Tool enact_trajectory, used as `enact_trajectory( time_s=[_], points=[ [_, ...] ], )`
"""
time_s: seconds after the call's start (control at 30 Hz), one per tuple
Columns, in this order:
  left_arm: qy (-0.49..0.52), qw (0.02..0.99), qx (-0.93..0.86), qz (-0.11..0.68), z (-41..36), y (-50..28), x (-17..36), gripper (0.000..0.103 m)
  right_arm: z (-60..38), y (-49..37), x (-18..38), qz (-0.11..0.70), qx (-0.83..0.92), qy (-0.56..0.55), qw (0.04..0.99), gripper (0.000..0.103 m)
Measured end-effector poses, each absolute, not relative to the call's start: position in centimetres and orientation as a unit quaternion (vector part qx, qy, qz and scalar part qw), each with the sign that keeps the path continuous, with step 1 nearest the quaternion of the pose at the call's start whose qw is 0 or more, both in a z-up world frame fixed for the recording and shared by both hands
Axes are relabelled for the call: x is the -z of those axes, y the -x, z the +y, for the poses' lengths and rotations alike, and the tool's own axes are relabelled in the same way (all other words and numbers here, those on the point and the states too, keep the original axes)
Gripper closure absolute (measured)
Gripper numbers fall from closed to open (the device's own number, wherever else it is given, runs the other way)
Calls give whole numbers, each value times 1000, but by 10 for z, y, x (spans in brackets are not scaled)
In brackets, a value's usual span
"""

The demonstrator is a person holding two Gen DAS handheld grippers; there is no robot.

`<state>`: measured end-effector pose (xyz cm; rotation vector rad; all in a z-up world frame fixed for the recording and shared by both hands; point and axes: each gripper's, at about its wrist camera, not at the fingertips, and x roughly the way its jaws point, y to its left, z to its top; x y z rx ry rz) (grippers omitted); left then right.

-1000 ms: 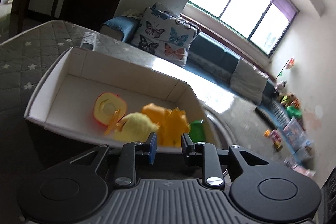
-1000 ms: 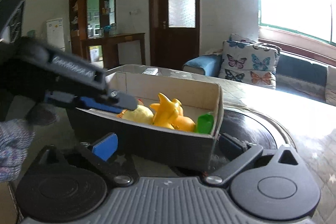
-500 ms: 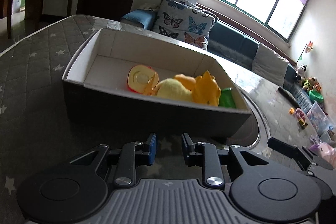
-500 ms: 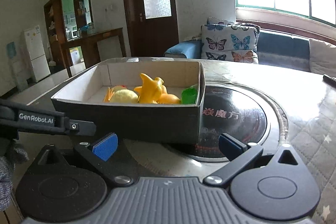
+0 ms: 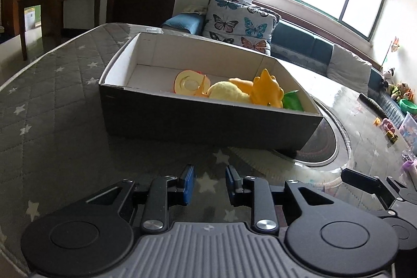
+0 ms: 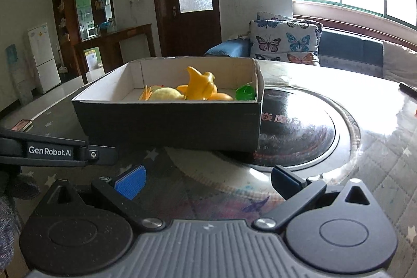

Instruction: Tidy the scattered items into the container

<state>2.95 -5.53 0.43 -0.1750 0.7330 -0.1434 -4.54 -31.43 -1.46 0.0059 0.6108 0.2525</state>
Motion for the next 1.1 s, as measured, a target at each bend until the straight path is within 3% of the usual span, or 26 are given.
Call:
enact_trajectory(
  time_s=[1.1],
  points=[
    [3,947,25,319,-66,-3,-8,74,-305,60,19,309,-118,-3,944,0]
  ],
)
